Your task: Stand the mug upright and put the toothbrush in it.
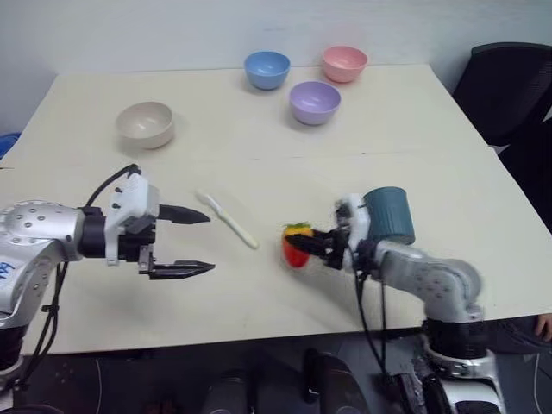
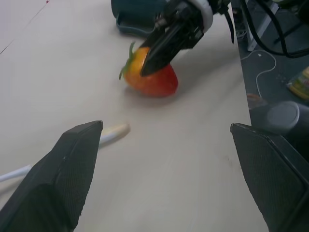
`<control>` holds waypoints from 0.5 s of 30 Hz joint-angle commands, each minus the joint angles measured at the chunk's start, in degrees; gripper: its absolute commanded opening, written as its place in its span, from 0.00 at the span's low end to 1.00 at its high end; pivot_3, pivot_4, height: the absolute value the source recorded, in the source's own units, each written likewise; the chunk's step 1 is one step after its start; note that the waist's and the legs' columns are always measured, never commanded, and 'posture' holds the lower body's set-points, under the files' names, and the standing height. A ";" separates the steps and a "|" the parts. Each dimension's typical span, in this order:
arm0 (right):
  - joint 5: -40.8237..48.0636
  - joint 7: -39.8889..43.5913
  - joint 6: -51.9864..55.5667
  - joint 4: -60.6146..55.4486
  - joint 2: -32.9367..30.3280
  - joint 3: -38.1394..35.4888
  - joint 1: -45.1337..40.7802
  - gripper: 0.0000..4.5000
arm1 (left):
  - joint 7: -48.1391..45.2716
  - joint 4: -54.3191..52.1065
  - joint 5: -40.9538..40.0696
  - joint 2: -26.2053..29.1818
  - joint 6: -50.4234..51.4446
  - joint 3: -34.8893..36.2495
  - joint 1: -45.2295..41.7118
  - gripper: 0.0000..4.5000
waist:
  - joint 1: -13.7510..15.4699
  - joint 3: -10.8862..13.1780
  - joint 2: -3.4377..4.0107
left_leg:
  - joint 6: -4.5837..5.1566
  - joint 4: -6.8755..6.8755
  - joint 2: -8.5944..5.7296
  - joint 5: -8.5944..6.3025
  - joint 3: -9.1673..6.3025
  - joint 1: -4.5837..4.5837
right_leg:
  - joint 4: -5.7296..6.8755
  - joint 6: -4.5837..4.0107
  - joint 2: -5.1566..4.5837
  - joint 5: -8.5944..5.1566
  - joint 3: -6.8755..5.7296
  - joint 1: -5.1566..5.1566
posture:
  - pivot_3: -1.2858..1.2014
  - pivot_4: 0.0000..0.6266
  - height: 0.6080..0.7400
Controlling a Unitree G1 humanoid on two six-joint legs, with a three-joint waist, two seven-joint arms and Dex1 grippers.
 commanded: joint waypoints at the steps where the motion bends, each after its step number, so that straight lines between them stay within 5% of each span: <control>1: 5.49 -1.93 2.39 -2.74 -14.06 -18.34 -4.25 0.52 | 0.47 -1.30 -0.10 -2.02 -1.15 -1.92 -1.93 1.00 | 0.93 0.06 0.10 | 0.02 0.01 -0.01 -0.01 0.03 0.00 | -0.01 0.01 0.00 0.01 0.02 -0.01 | 0.52 0.24 1.00; 4: 4.33 -1.48 3.92 -0.66 -23.93 -24.64 -1.91 0.52 | 0.32 -1.26 -0.20 -3.47 -1.29 -2.96 -2.42 1.00 | 1.70 -0.01 -0.02 | 0.03 -0.04 0.05 -0.10 0.20 -0.03 | -0.12 -0.03 0.09 -0.02 -0.05 0.01 | 0.52 0.24 1.00; 8: -11.03 4.06 -2.70 2.36 -36.45 -27.52 18.05 0.52 | 0.50 0.53 0.99 -7.99 -2.42 -7.25 -6.61 1.00 | 2.40 -0.09 -0.17 | -0.07 -0.06 0.02 -0.14 0.45 -0.02 | -0.14 -0.13 0.29 -0.08 -0.10 0.02 | 0.52 0.24 1.00; 15: -19.09 3.01 -11.00 0.94 -28.30 -22.27 30.33 0.52 | -0.21 3.42 2.07 -12.39 -3.12 -10.49 -12.29 1.00 | 1.37 -0.11 -0.19 | 0.15 0.10 -0.04 0.01 0.58 0.24 | -0.05 0.09 0.16 0.26 0.49 0.12 | 0.52 0.24 1.00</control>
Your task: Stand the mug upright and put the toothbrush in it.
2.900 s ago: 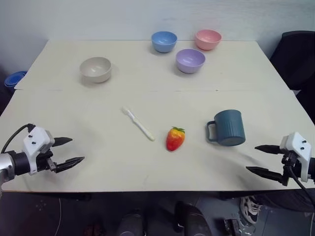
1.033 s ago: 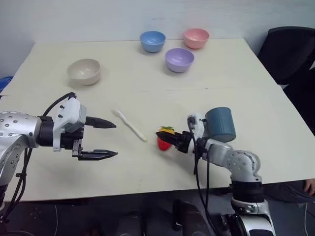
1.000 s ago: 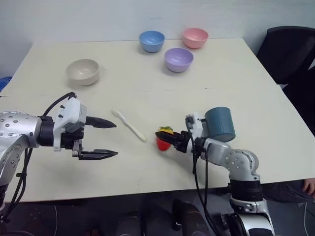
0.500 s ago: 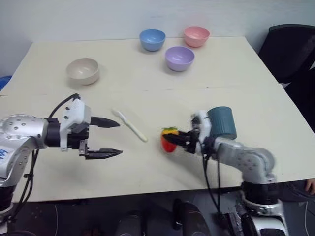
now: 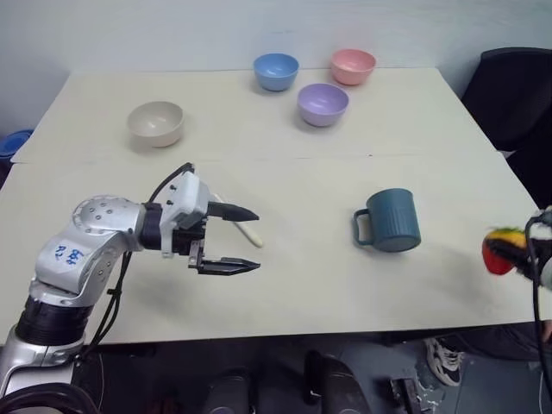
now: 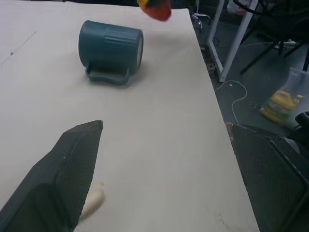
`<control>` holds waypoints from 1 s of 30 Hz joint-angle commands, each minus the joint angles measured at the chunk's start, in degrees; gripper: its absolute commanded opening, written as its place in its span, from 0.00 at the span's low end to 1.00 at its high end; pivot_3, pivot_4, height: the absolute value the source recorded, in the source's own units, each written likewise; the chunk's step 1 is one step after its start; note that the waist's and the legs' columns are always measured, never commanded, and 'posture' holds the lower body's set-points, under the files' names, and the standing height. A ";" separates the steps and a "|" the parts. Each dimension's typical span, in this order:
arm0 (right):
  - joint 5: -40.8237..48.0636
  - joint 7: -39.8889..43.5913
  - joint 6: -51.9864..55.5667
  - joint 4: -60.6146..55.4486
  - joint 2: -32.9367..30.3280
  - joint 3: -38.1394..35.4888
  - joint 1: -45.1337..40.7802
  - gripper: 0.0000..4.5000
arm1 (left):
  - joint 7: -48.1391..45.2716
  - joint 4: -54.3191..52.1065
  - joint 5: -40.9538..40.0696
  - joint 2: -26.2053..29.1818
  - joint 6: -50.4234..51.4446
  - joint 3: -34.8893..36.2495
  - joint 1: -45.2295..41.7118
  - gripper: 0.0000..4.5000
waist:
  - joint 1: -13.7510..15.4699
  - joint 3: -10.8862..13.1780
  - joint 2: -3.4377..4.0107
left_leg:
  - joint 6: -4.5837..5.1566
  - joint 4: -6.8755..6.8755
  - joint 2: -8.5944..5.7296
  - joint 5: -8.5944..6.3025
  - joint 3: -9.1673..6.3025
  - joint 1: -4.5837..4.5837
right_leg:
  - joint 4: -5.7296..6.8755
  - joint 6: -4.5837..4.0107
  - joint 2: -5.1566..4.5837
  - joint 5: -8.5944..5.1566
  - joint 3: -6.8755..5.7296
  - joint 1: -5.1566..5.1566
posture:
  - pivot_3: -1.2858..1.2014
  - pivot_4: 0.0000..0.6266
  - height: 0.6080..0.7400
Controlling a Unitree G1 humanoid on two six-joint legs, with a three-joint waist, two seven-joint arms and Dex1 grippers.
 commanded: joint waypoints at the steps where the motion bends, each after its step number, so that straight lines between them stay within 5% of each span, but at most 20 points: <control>1: -3.98 -0.65 -4.68 -3.02 2.13 1.42 1.03 0.52 | -0.37 0.50 0.09 -0.77 -0.81 0.03 -1.90 1.00 | -0.36 -0.02 0.04 | -0.01 0.00 0.05 0.00 0.01 0.04 | 0.01 0.00 0.02 0.00 0.05 0.02 | 0.52 0.24 1.00; 2: -4.53 -0.81 -4.96 -3.00 2.61 1.51 1.18 0.52 | -0.46 0.54 0.08 -0.94 -0.74 0.02 -2.09 1.00 | -0.48 -0.03 0.07 | -0.01 -0.01 0.10 0.00 0.02 0.09 | 0.04 0.00 0.02 0.00 0.09 0.02 | 0.52 0.24 1.00; 9: -6.90 1.70 -3.87 -4.57 -1.55 -3.19 2.83 0.99 | -1.15 1.64 0.64 -1.13 -1.20 0.26 -2.37 1.00 | -0.01 -0.03 0.08 | 0.00 -0.04 0.09 -0.01 -0.07 -0.02 | -0.07 0.00 0.05 0.00 0.07 -0.04 | 0.52 0.24 1.00; 14: -4.97 4.57 0.23 -11.48 -10.27 -5.73 -2.96 0.99 | -0.64 1.14 0.53 -0.33 -0.86 1.35 -1.22 1.00 | 0.46 0.00 0.12 | 0.06 0.00 0.05 -0.01 -0.02 0.00 | -0.07 0.05 0.03 0.03 0.16 -0.03 | 0.52 0.24 1.00; 18: 3.81 2.17 7.47 -19.18 -9.08 2.99 -17.94 0.99 | 0.10 0.92 0.41 0.49 -0.25 2.38 -0.81 1.00 | -0.18 -0.01 0.06 | -0.04 -0.01 0.23 -0.03 -0.09 0.05 | -0.04 -0.02 0.17 0.00 0.16 -0.03 | 0.52 0.24 1.00; 22: 9.56 -6.47 15.91 -22.46 5.10 12.00 -31.65 0.99 | 0.51 0.38 0.29 1.61 0.18 3.60 -0.02 1.00 | -0.67 -0.01 -0.04 | -0.11 -0.04 0.26 -0.03 -0.20 -0.05 | -0.05 -0.09 0.16 -0.04 0.05 -0.11 | 0.52 0.24 1.00; 25: 7.57 -10.52 17.43 -22.87 14.95 22.59 -33.45 0.99 | 0.90 0.02 0.12 2.59 0.29 4.80 0.72 1.00 | -0.44 -0.01 -0.03 | -0.11 -0.03 0.19 -0.04 -0.25 -0.16 | -0.05 -0.10 0.10 -0.04 -0.05 -0.16 | 0.52 0.24 1.00; 30: -0.36 -16.32 17.93 -19.16 21.71 32.68 -34.65 0.72 | 2.41 -1.62 -0.35 3.59 0.86 6.55 2.44 1.00 | -0.41 -0.02 -0.03 | -0.03 0.02 0.00 -0.01 -0.32 -0.31 | -0.06 -0.09 -0.09 -0.04 -0.29 -0.21 | 0.52 0.24 1.00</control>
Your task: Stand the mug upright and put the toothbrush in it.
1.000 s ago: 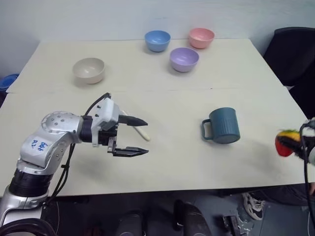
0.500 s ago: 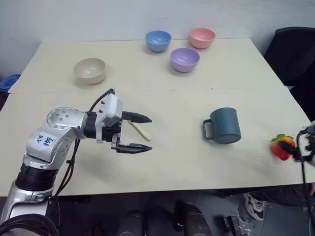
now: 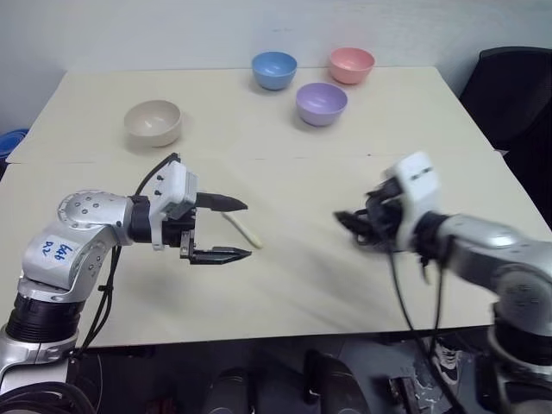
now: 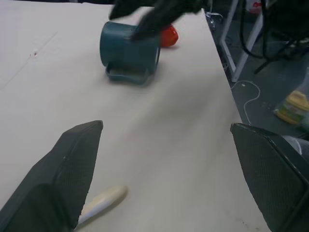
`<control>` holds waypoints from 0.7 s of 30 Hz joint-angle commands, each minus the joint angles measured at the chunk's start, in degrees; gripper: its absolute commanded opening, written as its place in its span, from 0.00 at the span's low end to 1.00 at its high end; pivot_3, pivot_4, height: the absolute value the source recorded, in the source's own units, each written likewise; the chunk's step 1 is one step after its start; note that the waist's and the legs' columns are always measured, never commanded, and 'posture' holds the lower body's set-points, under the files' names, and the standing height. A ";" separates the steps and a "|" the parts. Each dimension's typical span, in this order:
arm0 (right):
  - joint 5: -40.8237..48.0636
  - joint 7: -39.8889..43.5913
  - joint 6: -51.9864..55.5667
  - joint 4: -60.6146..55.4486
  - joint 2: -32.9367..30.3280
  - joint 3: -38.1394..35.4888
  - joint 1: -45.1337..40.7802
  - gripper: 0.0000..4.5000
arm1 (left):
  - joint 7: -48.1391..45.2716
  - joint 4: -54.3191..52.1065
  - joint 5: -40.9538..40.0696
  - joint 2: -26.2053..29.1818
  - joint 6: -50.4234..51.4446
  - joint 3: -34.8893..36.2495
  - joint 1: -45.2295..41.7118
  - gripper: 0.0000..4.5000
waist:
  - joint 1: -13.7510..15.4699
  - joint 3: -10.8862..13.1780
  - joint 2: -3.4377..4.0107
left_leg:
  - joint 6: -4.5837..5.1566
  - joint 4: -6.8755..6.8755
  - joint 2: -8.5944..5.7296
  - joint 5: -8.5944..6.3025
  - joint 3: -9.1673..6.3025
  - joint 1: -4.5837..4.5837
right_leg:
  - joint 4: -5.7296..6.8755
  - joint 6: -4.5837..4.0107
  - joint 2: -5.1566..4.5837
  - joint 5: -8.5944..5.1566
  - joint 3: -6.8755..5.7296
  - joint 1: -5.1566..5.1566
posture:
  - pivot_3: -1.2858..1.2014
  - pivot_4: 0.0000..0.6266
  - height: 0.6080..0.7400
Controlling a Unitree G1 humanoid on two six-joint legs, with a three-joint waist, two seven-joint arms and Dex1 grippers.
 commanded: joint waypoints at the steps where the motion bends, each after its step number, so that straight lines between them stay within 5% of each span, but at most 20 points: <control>1: -4.83 -2.40 0.32 -0.50 -0.87 2.32 -1.31 0.72 | 1.12 -3.24 -1.07 0.91 0.52 2.50 0.56 1.00 | 0.05 0.00 0.00 | 0.01 0.04 -0.01 0.00 0.00 -0.03 | 0.00 0.00 -0.02 0.00 -0.06 0.00 | 0.52 0.24 1.00; 7: -12.46 -2.30 -2.06 -1.00 -5.71 7.72 0.93 0.72 | 2.06 -3.32 -0.36 1.10 0.06 3.47 1.78 1.00 | -0.32 0.00 0.00 | -0.03 0.04 0.04 -0.02 0.00 -0.01 | 0.00 0.00 0.05 0.00 -0.19 0.02 | 0.52 0.24 1.00; 21: -18.83 1.13 -7.32 5.65 -3.47 6.81 6.62 0.72 | 2.73 -1.53 1.34 -0.42 -2.03 1.16 -0.59 1.00 | -0.30 0.00 0.00 | -0.08 0.04 0.05 -0.01 0.04 0.01 | 0.01 -0.02 0.09 -0.01 -0.21 0.03 | 0.52 0.24 1.00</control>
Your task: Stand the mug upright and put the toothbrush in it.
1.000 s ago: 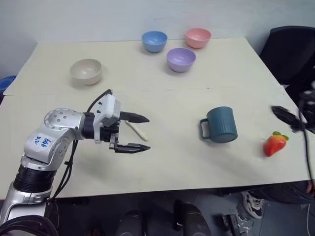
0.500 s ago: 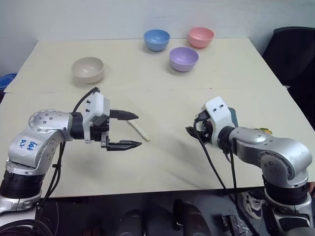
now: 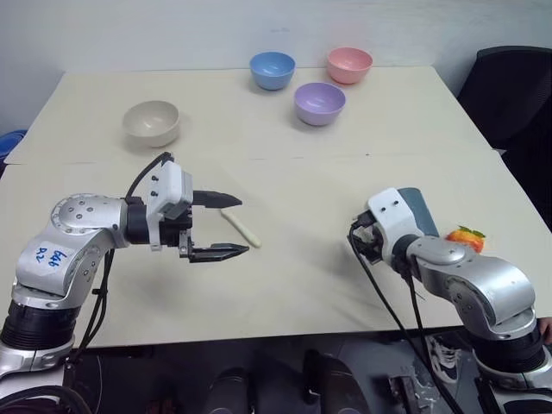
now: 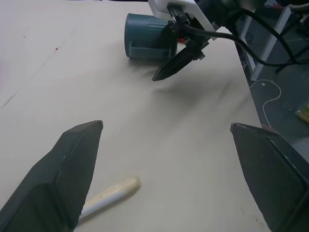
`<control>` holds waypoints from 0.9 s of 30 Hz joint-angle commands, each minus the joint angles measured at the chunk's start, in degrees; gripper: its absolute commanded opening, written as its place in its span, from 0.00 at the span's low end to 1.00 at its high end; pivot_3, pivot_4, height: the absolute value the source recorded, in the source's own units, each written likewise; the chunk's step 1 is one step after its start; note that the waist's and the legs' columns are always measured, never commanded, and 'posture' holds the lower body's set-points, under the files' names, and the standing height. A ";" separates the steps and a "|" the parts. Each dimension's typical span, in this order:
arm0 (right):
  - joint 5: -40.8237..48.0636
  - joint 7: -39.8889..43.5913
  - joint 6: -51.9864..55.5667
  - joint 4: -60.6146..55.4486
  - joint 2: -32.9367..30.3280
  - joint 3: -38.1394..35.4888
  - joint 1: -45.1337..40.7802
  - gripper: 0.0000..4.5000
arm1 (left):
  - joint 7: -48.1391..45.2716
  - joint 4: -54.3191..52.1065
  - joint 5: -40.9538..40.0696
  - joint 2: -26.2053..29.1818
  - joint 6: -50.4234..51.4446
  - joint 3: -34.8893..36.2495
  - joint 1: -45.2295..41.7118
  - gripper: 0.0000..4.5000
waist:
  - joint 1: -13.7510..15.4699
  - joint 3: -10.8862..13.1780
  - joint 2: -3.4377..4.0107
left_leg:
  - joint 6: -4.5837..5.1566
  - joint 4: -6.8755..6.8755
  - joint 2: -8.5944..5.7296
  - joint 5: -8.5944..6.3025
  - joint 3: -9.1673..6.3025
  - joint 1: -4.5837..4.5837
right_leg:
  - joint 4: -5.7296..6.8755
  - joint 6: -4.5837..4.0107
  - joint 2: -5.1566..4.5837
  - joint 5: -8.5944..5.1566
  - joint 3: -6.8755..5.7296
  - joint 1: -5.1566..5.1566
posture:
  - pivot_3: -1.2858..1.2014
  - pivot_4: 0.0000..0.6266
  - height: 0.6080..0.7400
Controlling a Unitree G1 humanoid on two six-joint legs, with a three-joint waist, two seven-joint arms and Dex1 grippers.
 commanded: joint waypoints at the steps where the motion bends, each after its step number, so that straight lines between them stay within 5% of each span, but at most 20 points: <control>1: -1.28 1.35 -2.93 1.84 1.45 -1.60 1.02 0.68 | -0.10 0.34 0.78 -0.29 -1.60 -0.04 -1.45 1.00 | -0.02 0.00 0.00 | 0.00 0.00 0.00 0.00 0.00 0.00 | 0.00 0.00 0.01 0.00 0.00 0.00 | 0.52 0.24 1.00; 12: -2.74 4.65 -4.30 2.26 2.12 -3.32 1.56 0.00 | -0.83 0.81 1.00 -0.23 -1.75 -0.21 -1.81 1.00 | -0.03 -0.02 -0.03 | 0.00 0.00 0.03 0.00 -0.01 0.00 | 0.00 0.00 0.01 0.00 -0.01 0.00 | 0.52 0.24 1.00; 18: 0.74 10.86 -13.32 5.98 8.85 -4.99 -2.04 0.00 | 0.80 -0.35 0.66 0.59 -0.57 1.80 -0.34 1.00 | -0.38 -0.04 -0.06 | 0.00 0.00 0.02 0.00 -0.02 0.05 | 0.00 0.00 0.04 0.00 0.01 0.04 | 0.52 0.24 1.00; 27: -3.77 23.95 -57.38 38.21 31.79 -1.11 -12.79 0.00 | 7.33 -6.06 -2.51 4.90 5.89 16.46 10.50 1.00 | -2.55 -0.01 -0.02 | -0.14 -0.23 0.13 -0.01 -0.01 0.18 | 0.03 -0.13 0.14 -0.07 -0.06 -0.01 | 0.52 0.24 1.00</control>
